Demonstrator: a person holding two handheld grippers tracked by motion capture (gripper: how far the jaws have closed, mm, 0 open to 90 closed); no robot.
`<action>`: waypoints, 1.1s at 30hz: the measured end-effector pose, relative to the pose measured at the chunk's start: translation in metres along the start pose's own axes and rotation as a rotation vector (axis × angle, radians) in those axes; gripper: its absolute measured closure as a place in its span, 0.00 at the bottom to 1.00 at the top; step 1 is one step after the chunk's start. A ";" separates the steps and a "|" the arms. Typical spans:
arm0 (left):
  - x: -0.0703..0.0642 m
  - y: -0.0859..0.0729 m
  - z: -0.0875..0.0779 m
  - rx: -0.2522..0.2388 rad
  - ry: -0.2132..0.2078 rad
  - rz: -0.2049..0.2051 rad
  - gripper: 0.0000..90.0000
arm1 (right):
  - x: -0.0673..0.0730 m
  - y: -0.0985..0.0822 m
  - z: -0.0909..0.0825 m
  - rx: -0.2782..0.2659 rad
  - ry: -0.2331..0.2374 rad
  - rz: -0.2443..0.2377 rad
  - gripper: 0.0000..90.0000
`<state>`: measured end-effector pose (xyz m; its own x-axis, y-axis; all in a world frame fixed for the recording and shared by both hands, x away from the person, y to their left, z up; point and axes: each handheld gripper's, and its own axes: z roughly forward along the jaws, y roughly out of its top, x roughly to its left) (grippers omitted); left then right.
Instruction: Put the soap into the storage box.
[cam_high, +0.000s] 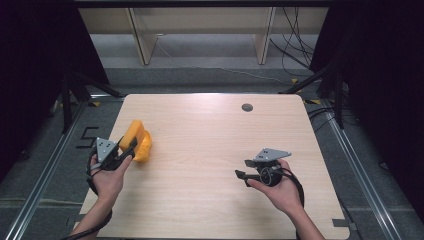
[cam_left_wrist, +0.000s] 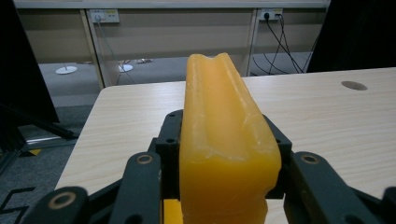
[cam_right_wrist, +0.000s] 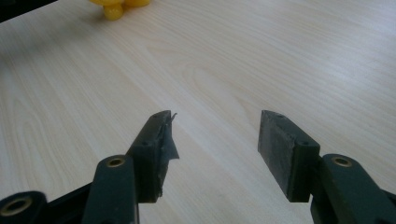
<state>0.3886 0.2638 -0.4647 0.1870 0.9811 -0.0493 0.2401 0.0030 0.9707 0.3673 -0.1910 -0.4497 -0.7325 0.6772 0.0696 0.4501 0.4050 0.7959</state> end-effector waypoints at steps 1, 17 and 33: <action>0.000 0.000 0.001 -0.002 0.004 0.001 0.67 | 0.000 0.000 0.000 0.001 0.001 0.001 0.50; -0.004 -0.005 0.013 0.007 0.066 -0.009 0.67 | 0.002 -0.001 0.001 0.030 0.013 0.023 0.50; -0.010 -0.008 0.019 0.021 0.097 -0.001 0.67 | 0.003 -0.001 0.002 0.039 0.025 0.026 0.49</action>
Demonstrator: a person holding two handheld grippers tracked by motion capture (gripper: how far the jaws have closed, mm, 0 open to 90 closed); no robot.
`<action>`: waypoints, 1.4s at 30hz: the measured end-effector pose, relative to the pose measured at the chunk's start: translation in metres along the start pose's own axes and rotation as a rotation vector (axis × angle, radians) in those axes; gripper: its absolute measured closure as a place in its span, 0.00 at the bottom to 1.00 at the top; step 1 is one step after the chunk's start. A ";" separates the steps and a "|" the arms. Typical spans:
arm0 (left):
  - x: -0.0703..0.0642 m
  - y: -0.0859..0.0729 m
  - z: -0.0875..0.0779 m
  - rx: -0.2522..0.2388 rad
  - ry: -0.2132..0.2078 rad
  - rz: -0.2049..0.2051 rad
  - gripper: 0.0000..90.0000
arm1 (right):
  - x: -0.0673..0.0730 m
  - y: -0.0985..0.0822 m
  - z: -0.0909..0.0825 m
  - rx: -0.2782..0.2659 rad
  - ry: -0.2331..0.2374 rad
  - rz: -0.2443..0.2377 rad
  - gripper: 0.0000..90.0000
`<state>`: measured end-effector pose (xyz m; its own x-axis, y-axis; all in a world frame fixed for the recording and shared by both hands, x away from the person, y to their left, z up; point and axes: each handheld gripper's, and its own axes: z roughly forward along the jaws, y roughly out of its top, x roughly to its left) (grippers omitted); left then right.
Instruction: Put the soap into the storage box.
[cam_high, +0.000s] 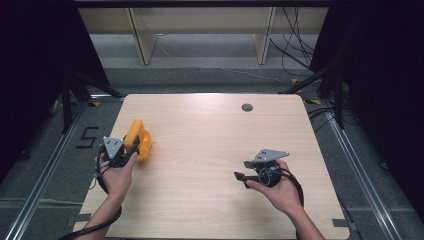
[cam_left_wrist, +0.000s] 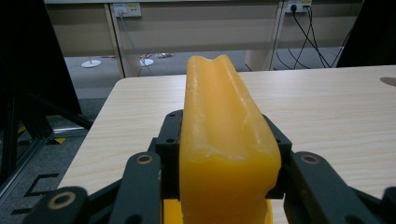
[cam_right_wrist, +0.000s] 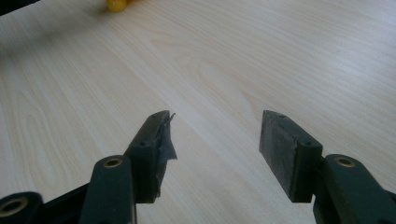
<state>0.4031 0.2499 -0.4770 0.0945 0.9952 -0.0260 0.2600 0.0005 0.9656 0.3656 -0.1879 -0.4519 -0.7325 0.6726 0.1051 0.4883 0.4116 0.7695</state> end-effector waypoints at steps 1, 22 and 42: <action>0.000 0.000 0.001 0.000 0.000 -0.002 0.67 | 0.000 0.000 0.000 -0.001 0.002 0.003 0.49; -0.005 -0.007 0.009 0.017 -0.001 0.004 0.67 | 0.000 0.000 0.001 0.003 0.007 0.003 0.49; -0.006 -0.011 0.015 0.032 0.000 -0.003 0.67 | -0.001 0.000 0.002 0.004 0.014 -0.021 0.49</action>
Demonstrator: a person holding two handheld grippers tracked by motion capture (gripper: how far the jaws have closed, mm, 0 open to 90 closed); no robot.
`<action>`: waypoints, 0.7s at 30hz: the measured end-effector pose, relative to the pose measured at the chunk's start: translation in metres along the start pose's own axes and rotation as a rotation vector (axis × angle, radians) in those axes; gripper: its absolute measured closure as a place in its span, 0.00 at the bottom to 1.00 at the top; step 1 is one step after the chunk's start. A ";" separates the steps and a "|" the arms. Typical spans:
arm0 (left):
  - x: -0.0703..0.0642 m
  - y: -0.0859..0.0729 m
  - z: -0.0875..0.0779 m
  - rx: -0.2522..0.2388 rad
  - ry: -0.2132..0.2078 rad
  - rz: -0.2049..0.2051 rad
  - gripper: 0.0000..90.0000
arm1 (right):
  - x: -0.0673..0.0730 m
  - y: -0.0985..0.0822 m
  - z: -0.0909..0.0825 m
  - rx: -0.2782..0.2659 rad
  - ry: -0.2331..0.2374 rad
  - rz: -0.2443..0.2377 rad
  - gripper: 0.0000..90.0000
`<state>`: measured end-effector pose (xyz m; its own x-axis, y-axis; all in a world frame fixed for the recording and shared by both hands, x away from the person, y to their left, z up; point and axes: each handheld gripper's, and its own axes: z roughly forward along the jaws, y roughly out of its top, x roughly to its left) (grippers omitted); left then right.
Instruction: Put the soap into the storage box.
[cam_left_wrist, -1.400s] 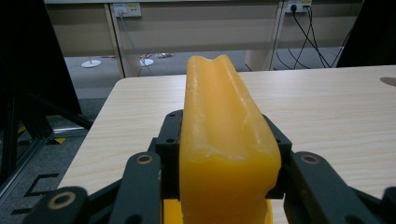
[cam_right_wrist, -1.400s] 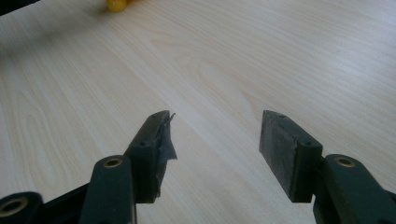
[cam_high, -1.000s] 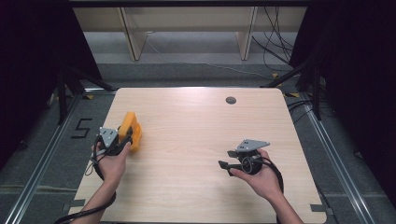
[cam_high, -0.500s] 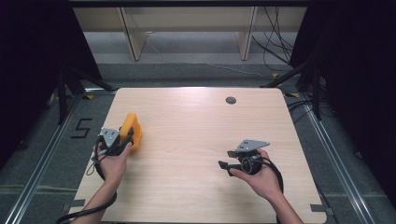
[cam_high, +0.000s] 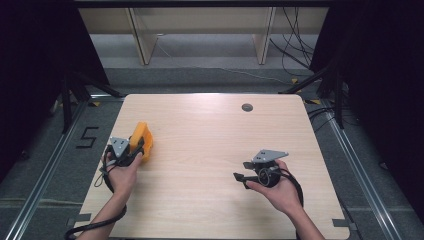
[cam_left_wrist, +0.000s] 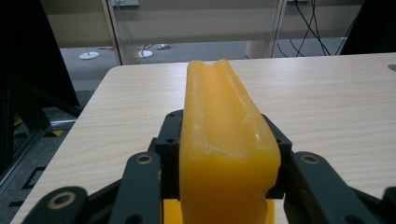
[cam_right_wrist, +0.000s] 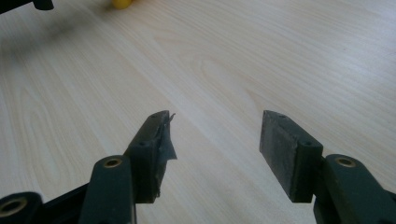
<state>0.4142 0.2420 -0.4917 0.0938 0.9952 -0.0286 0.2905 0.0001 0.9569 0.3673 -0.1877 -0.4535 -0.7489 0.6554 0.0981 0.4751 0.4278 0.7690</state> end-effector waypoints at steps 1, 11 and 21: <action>0.000 0.000 0.000 0.001 0.000 0.000 0.67 | 0.000 0.000 0.000 0.000 0.000 0.001 0.49; 0.000 -0.003 0.003 0.015 -0.002 -0.002 0.67 | 0.000 0.000 -0.001 0.002 0.001 -0.002 0.49; 0.001 -0.003 0.002 0.028 -0.008 0.009 0.66 | 0.001 0.000 0.000 0.009 0.005 -0.005 0.49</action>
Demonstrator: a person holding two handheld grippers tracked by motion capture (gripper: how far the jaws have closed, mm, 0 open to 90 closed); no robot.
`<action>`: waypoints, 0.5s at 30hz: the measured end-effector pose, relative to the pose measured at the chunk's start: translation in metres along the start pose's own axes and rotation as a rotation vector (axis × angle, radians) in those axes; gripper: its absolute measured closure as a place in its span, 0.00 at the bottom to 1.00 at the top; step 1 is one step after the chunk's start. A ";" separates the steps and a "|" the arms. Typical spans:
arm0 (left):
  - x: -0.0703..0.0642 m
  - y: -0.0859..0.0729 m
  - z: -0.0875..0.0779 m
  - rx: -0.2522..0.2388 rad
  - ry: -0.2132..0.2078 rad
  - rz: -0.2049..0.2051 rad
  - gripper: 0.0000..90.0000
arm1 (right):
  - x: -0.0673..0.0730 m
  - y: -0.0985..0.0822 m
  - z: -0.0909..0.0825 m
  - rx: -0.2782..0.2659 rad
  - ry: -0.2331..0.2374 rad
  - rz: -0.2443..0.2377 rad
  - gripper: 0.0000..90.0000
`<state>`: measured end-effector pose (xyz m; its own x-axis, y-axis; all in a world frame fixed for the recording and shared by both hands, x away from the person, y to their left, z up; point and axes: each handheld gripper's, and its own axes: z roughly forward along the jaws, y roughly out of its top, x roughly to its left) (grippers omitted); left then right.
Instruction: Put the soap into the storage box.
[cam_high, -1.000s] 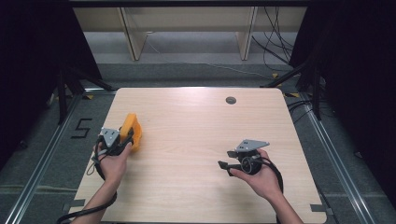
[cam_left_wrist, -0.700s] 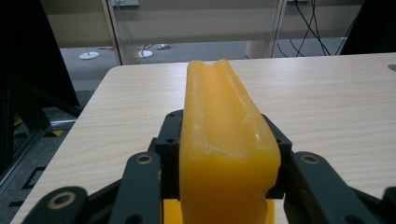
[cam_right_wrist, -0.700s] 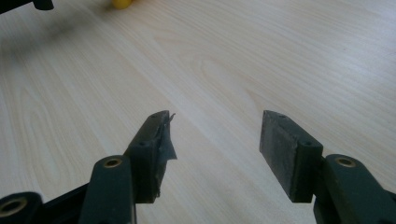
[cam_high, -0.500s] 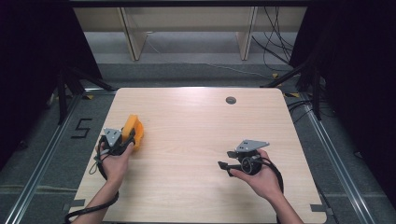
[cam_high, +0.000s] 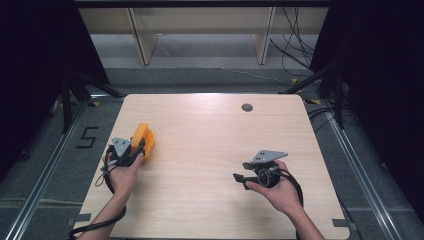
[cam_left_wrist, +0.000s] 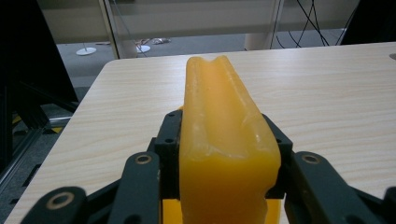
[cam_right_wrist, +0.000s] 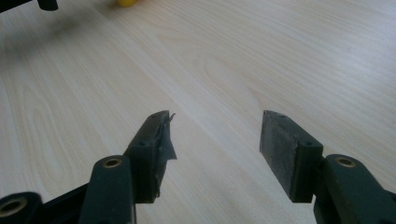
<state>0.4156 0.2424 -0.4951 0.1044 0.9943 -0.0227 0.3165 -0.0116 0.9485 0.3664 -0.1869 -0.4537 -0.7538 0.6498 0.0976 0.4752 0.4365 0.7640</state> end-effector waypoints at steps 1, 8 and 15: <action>0.000 0.000 0.000 0.003 -0.001 -0.001 0.66 | 0.000 0.000 0.000 0.001 -0.001 0.002 0.49; 0.001 0.000 -0.001 0.008 -0.009 0.009 0.66 | 0.001 0.000 0.000 0.008 -0.001 0.010 0.49; 0.001 0.001 -0.002 0.021 -0.030 -0.001 0.60 | 0.001 0.000 -0.001 0.008 0.000 0.009 0.49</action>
<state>0.4147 0.2439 -0.4933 0.1324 0.9906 -0.0333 0.3367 -0.0133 0.9415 0.3655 -0.1870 -0.4535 -0.7495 0.6536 0.1048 0.4856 0.4353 0.7581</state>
